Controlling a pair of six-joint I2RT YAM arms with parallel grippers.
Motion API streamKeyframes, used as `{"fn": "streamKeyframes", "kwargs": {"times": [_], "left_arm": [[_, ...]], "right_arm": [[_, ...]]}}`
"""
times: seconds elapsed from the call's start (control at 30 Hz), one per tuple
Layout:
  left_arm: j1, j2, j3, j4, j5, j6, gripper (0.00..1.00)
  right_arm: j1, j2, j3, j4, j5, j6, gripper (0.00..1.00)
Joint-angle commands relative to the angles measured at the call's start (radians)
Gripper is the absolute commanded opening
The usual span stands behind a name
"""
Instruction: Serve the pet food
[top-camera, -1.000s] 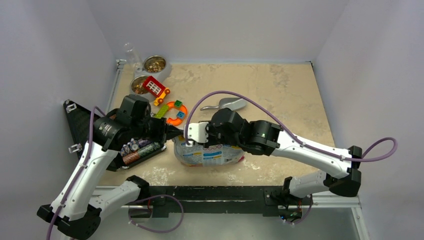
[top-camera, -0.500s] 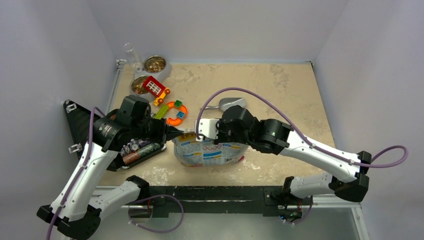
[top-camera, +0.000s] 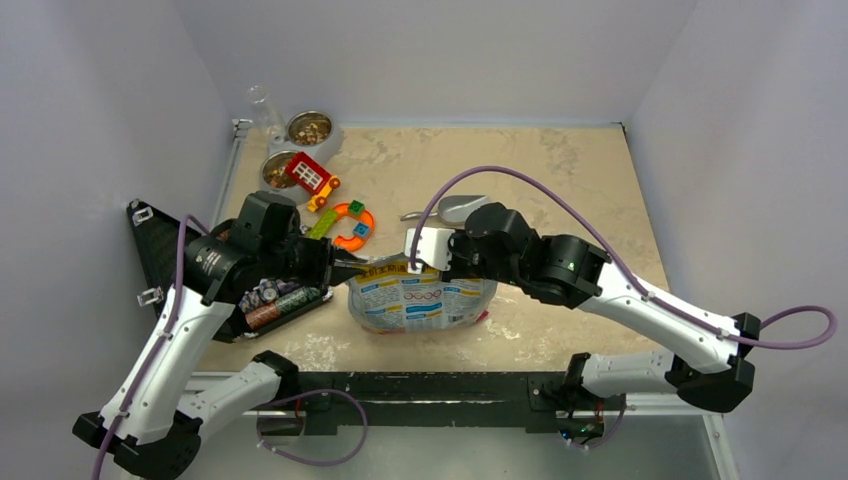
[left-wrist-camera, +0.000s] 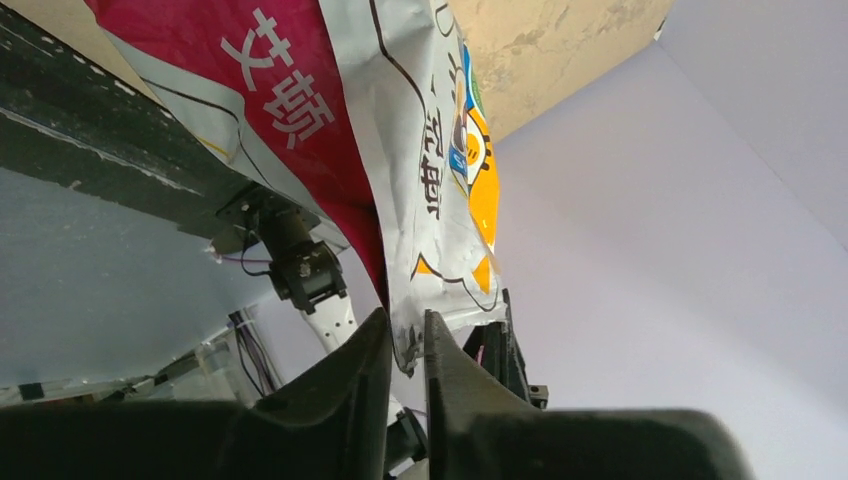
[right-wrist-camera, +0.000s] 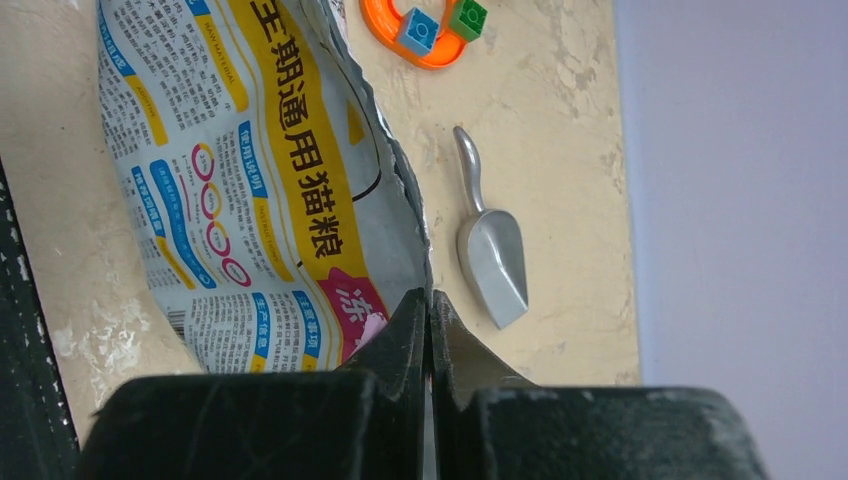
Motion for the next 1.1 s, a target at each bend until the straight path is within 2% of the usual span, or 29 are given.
{"fn": "streamKeyframes", "kwargs": {"times": [0.0, 0.17, 0.27, 0.3, 0.4, 0.47, 0.53, 0.63, 0.77, 0.87, 0.9, 0.93, 0.97, 1.0, 1.07], "left_arm": [[-0.004, -0.001, 0.019, 0.046, 0.062, 0.025, 0.30], [-0.056, 0.052, 0.052, 0.078, 0.056, 0.021, 0.40], [-0.073, 0.059, 0.029, 0.096, 0.054, 0.006, 0.38], [-0.075, 0.055, 0.020, 0.100, 0.051, 0.001, 0.29], [-0.074, 0.038, -0.007, 0.128, 0.042, -0.009, 0.14], [-0.074, 0.035, -0.011, 0.139, 0.043, -0.010, 0.04], [-0.075, 0.033, -0.008, 0.136, 0.048, -0.008, 0.01], [-0.075, 0.028, -0.005, 0.128, 0.056, -0.004, 0.00], [-0.075, 0.017, -0.006, 0.116, 0.056, 0.001, 0.00], [-0.076, 0.007, -0.017, 0.114, 0.058, 0.000, 0.00], [-0.076, 0.003, -0.021, 0.117, 0.058, -0.002, 0.00], [-0.075, -0.003, -0.025, 0.121, 0.056, -0.005, 0.00], [-0.075, -0.007, -0.029, 0.123, 0.052, -0.010, 0.00], [-0.074, -0.014, -0.036, 0.128, 0.050, -0.014, 0.00], [-0.074, -0.019, -0.047, 0.139, 0.052, -0.023, 0.00]], "right_arm": [[0.018, -0.029, 0.033, 0.032, -0.084, 0.014, 0.00], [0.064, -0.045, 0.035, 0.026, -0.098, 0.041, 0.00], [0.082, -0.069, 0.007, 0.045, -0.102, 0.039, 0.00], [0.086, -0.078, -0.005, 0.051, -0.108, 0.034, 0.08], [0.110, -0.096, -0.062, 0.098, -0.082, -0.001, 0.32], [0.129, -0.095, -0.100, 0.154, -0.037, -0.039, 0.53], [0.139, -0.069, -0.107, 0.207, -0.010, -0.073, 0.60], [0.150, -0.006, -0.085, 0.260, 0.043, -0.121, 0.60], [0.168, 0.084, -0.052, 0.333, 0.167, -0.181, 0.60], [0.170, 0.133, -0.054, 0.331, 0.220, -0.229, 0.53], [0.171, 0.145, -0.062, 0.326, 0.266, -0.241, 0.45], [0.171, 0.152, -0.072, 0.324, 0.303, -0.251, 0.27], [0.171, 0.151, -0.082, 0.319, 0.332, -0.255, 0.02], [0.171, 0.141, -0.085, 0.290, 0.338, -0.256, 0.00], [0.165, 0.116, -0.062, 0.191, 0.259, -0.205, 0.00]]}}
